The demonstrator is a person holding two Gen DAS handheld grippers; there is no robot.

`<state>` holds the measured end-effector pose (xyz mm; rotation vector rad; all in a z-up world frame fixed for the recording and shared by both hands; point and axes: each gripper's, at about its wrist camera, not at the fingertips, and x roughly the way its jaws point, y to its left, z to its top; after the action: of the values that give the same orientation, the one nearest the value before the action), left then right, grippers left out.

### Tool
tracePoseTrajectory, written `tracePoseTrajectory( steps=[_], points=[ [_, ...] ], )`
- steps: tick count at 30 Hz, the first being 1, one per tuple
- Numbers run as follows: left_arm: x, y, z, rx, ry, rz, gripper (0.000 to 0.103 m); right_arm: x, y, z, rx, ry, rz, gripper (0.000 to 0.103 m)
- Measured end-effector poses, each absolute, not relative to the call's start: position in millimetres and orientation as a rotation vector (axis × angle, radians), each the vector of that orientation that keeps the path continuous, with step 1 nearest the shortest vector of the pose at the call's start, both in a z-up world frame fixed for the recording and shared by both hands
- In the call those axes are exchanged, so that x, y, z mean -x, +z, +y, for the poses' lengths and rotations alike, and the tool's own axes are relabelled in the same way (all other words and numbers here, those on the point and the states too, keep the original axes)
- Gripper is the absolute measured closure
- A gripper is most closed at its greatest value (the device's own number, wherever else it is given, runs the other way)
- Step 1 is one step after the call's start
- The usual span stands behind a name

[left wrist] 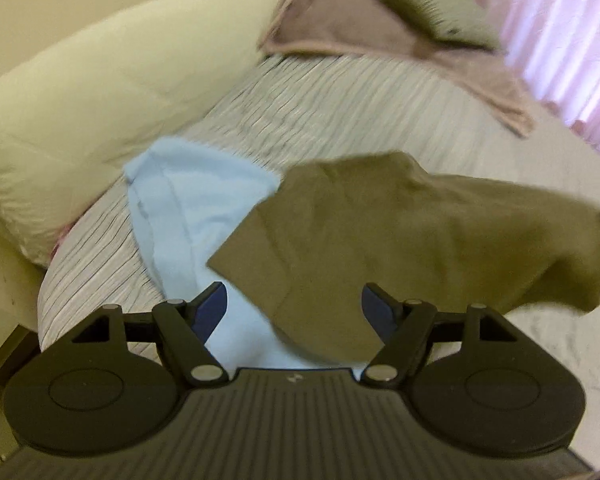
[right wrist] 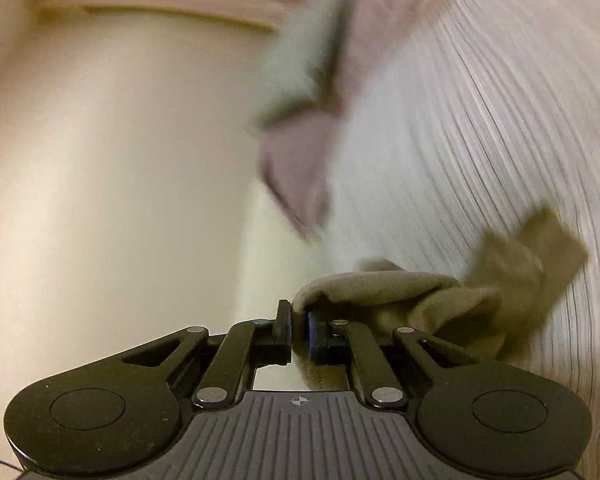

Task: Fold clothes
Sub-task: 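Lift and shake the trousers with the right gripper, then release them flat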

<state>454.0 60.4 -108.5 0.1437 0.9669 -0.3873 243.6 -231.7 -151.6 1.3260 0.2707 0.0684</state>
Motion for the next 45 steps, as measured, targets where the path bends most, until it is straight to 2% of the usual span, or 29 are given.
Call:
tracePoseTrajectory(
  steps=[8,17,21,26,28,29,30,31,32,37,41,45],
  points=[
    [-355,-62,-2,-0.182,-0.565,0.885,0.032,-77,-59,-262,-1.235,0.041,-0.04,0.097],
    [-213,-33,-107,-0.215,-0.789,0.844,0.032,108,50,-295,-1.006,-0.062,-0.191,0.097],
    [-153,-32,-146,-0.212,-0.869,0.84,0.032,177,81,-313,-0.916,-0.104,-0.253,0.097],
    [-86,-41,-188,-0.224,-0.911,0.887,0.032,242,101,-336,-0.805,-0.223,-0.233,0.097],
    [-65,-47,-203,-0.25,-0.916,0.927,0.032,245,94,-348,-0.77,-0.394,-0.07,0.097],
    [-55,-50,-209,-0.266,-0.918,0.944,0.032,236,83,-358,-0.761,-0.511,0.085,0.081],
    [-46,-53,-214,-0.289,-0.922,0.954,0.031,228,67,-369,-0.765,-0.636,0.273,0.033],
    [-38,-55,-219,-0.313,-0.925,0.964,0.031,223,42,-380,-0.775,-0.738,0.469,0.012],
    [-29,-58,-225,-0.337,-0.928,0.974,0.031,225,17,-387,-0.781,-0.776,0.584,0.009],
    [-8,-71,-239,-0.463,-0.929,1.01,0.031,281,-64,-372,-0.83,-0.801,0.866,0.009],
    [8,-82,-245,-0.57,-0.934,1.019,0.031,314,-85,-332,-0.757,-0.837,1.002,0.009],
    [14,-86,-245,-0.618,-0.981,1.023,0.031,313,-87,-296,-0.688,-0.863,1.042,0.009]
  ],
)
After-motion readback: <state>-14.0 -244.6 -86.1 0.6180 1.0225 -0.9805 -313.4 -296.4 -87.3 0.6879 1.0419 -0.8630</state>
